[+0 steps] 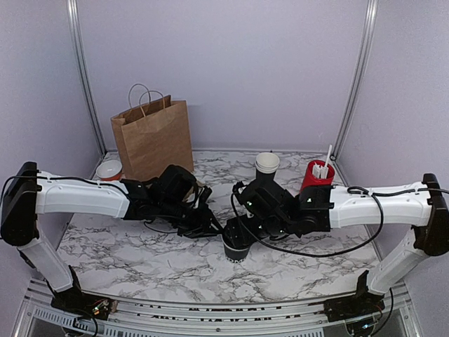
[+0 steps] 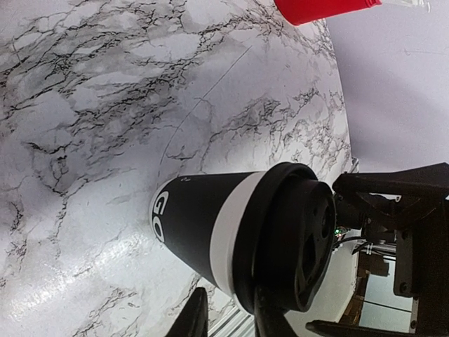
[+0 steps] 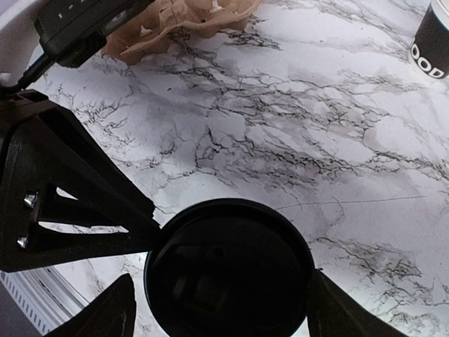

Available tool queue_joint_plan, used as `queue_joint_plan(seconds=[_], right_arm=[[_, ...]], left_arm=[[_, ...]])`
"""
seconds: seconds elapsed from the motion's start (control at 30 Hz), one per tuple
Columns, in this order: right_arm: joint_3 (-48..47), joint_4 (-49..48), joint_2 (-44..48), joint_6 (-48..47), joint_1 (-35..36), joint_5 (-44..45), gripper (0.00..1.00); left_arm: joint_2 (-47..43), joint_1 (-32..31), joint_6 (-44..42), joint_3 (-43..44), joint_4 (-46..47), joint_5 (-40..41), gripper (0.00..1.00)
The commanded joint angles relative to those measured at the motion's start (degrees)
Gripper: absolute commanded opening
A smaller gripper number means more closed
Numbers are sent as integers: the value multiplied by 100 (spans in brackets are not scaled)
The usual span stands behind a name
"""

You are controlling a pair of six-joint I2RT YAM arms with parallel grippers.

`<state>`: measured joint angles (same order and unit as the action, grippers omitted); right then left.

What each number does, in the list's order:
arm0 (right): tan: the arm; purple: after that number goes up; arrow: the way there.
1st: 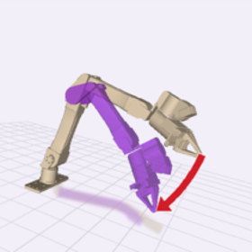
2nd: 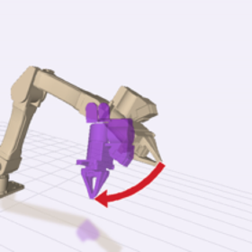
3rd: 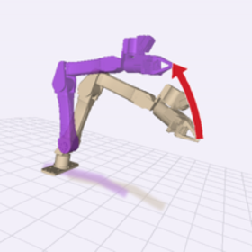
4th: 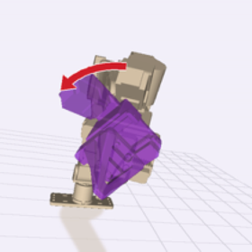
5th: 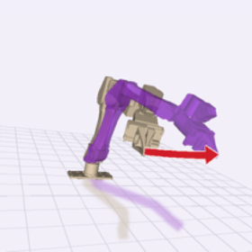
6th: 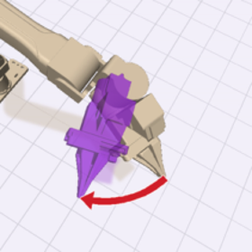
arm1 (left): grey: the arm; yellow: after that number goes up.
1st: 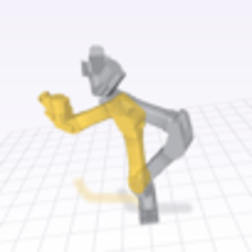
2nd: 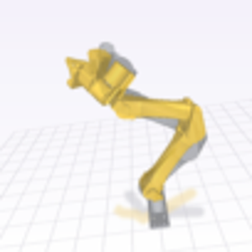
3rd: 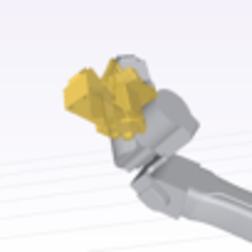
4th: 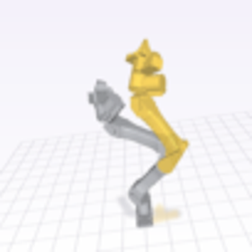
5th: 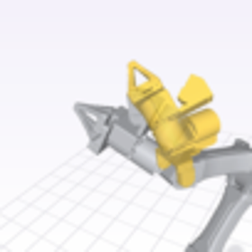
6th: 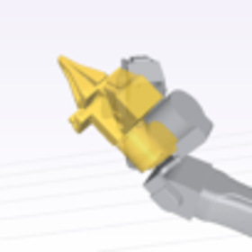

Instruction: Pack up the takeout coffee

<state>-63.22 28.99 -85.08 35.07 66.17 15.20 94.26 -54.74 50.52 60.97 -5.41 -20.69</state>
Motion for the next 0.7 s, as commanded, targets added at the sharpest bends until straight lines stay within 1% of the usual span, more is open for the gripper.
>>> queue_joint_plan(seconds=[0.0, 0.37, 0.67], right_arm=[[-407, 433, -287, -53, 133, 297, 81], [-632, 723, -449, 61, 220, 602, 79], [-756, 789, -649, 70, 308, 649, 74]], left_arm=[[-235, 40, -159, 122, -231, 99, 24], [-165, 60, -215, 143, -228, 47, 24], [-202, 60, -236, 135, -225, 41, 24]])
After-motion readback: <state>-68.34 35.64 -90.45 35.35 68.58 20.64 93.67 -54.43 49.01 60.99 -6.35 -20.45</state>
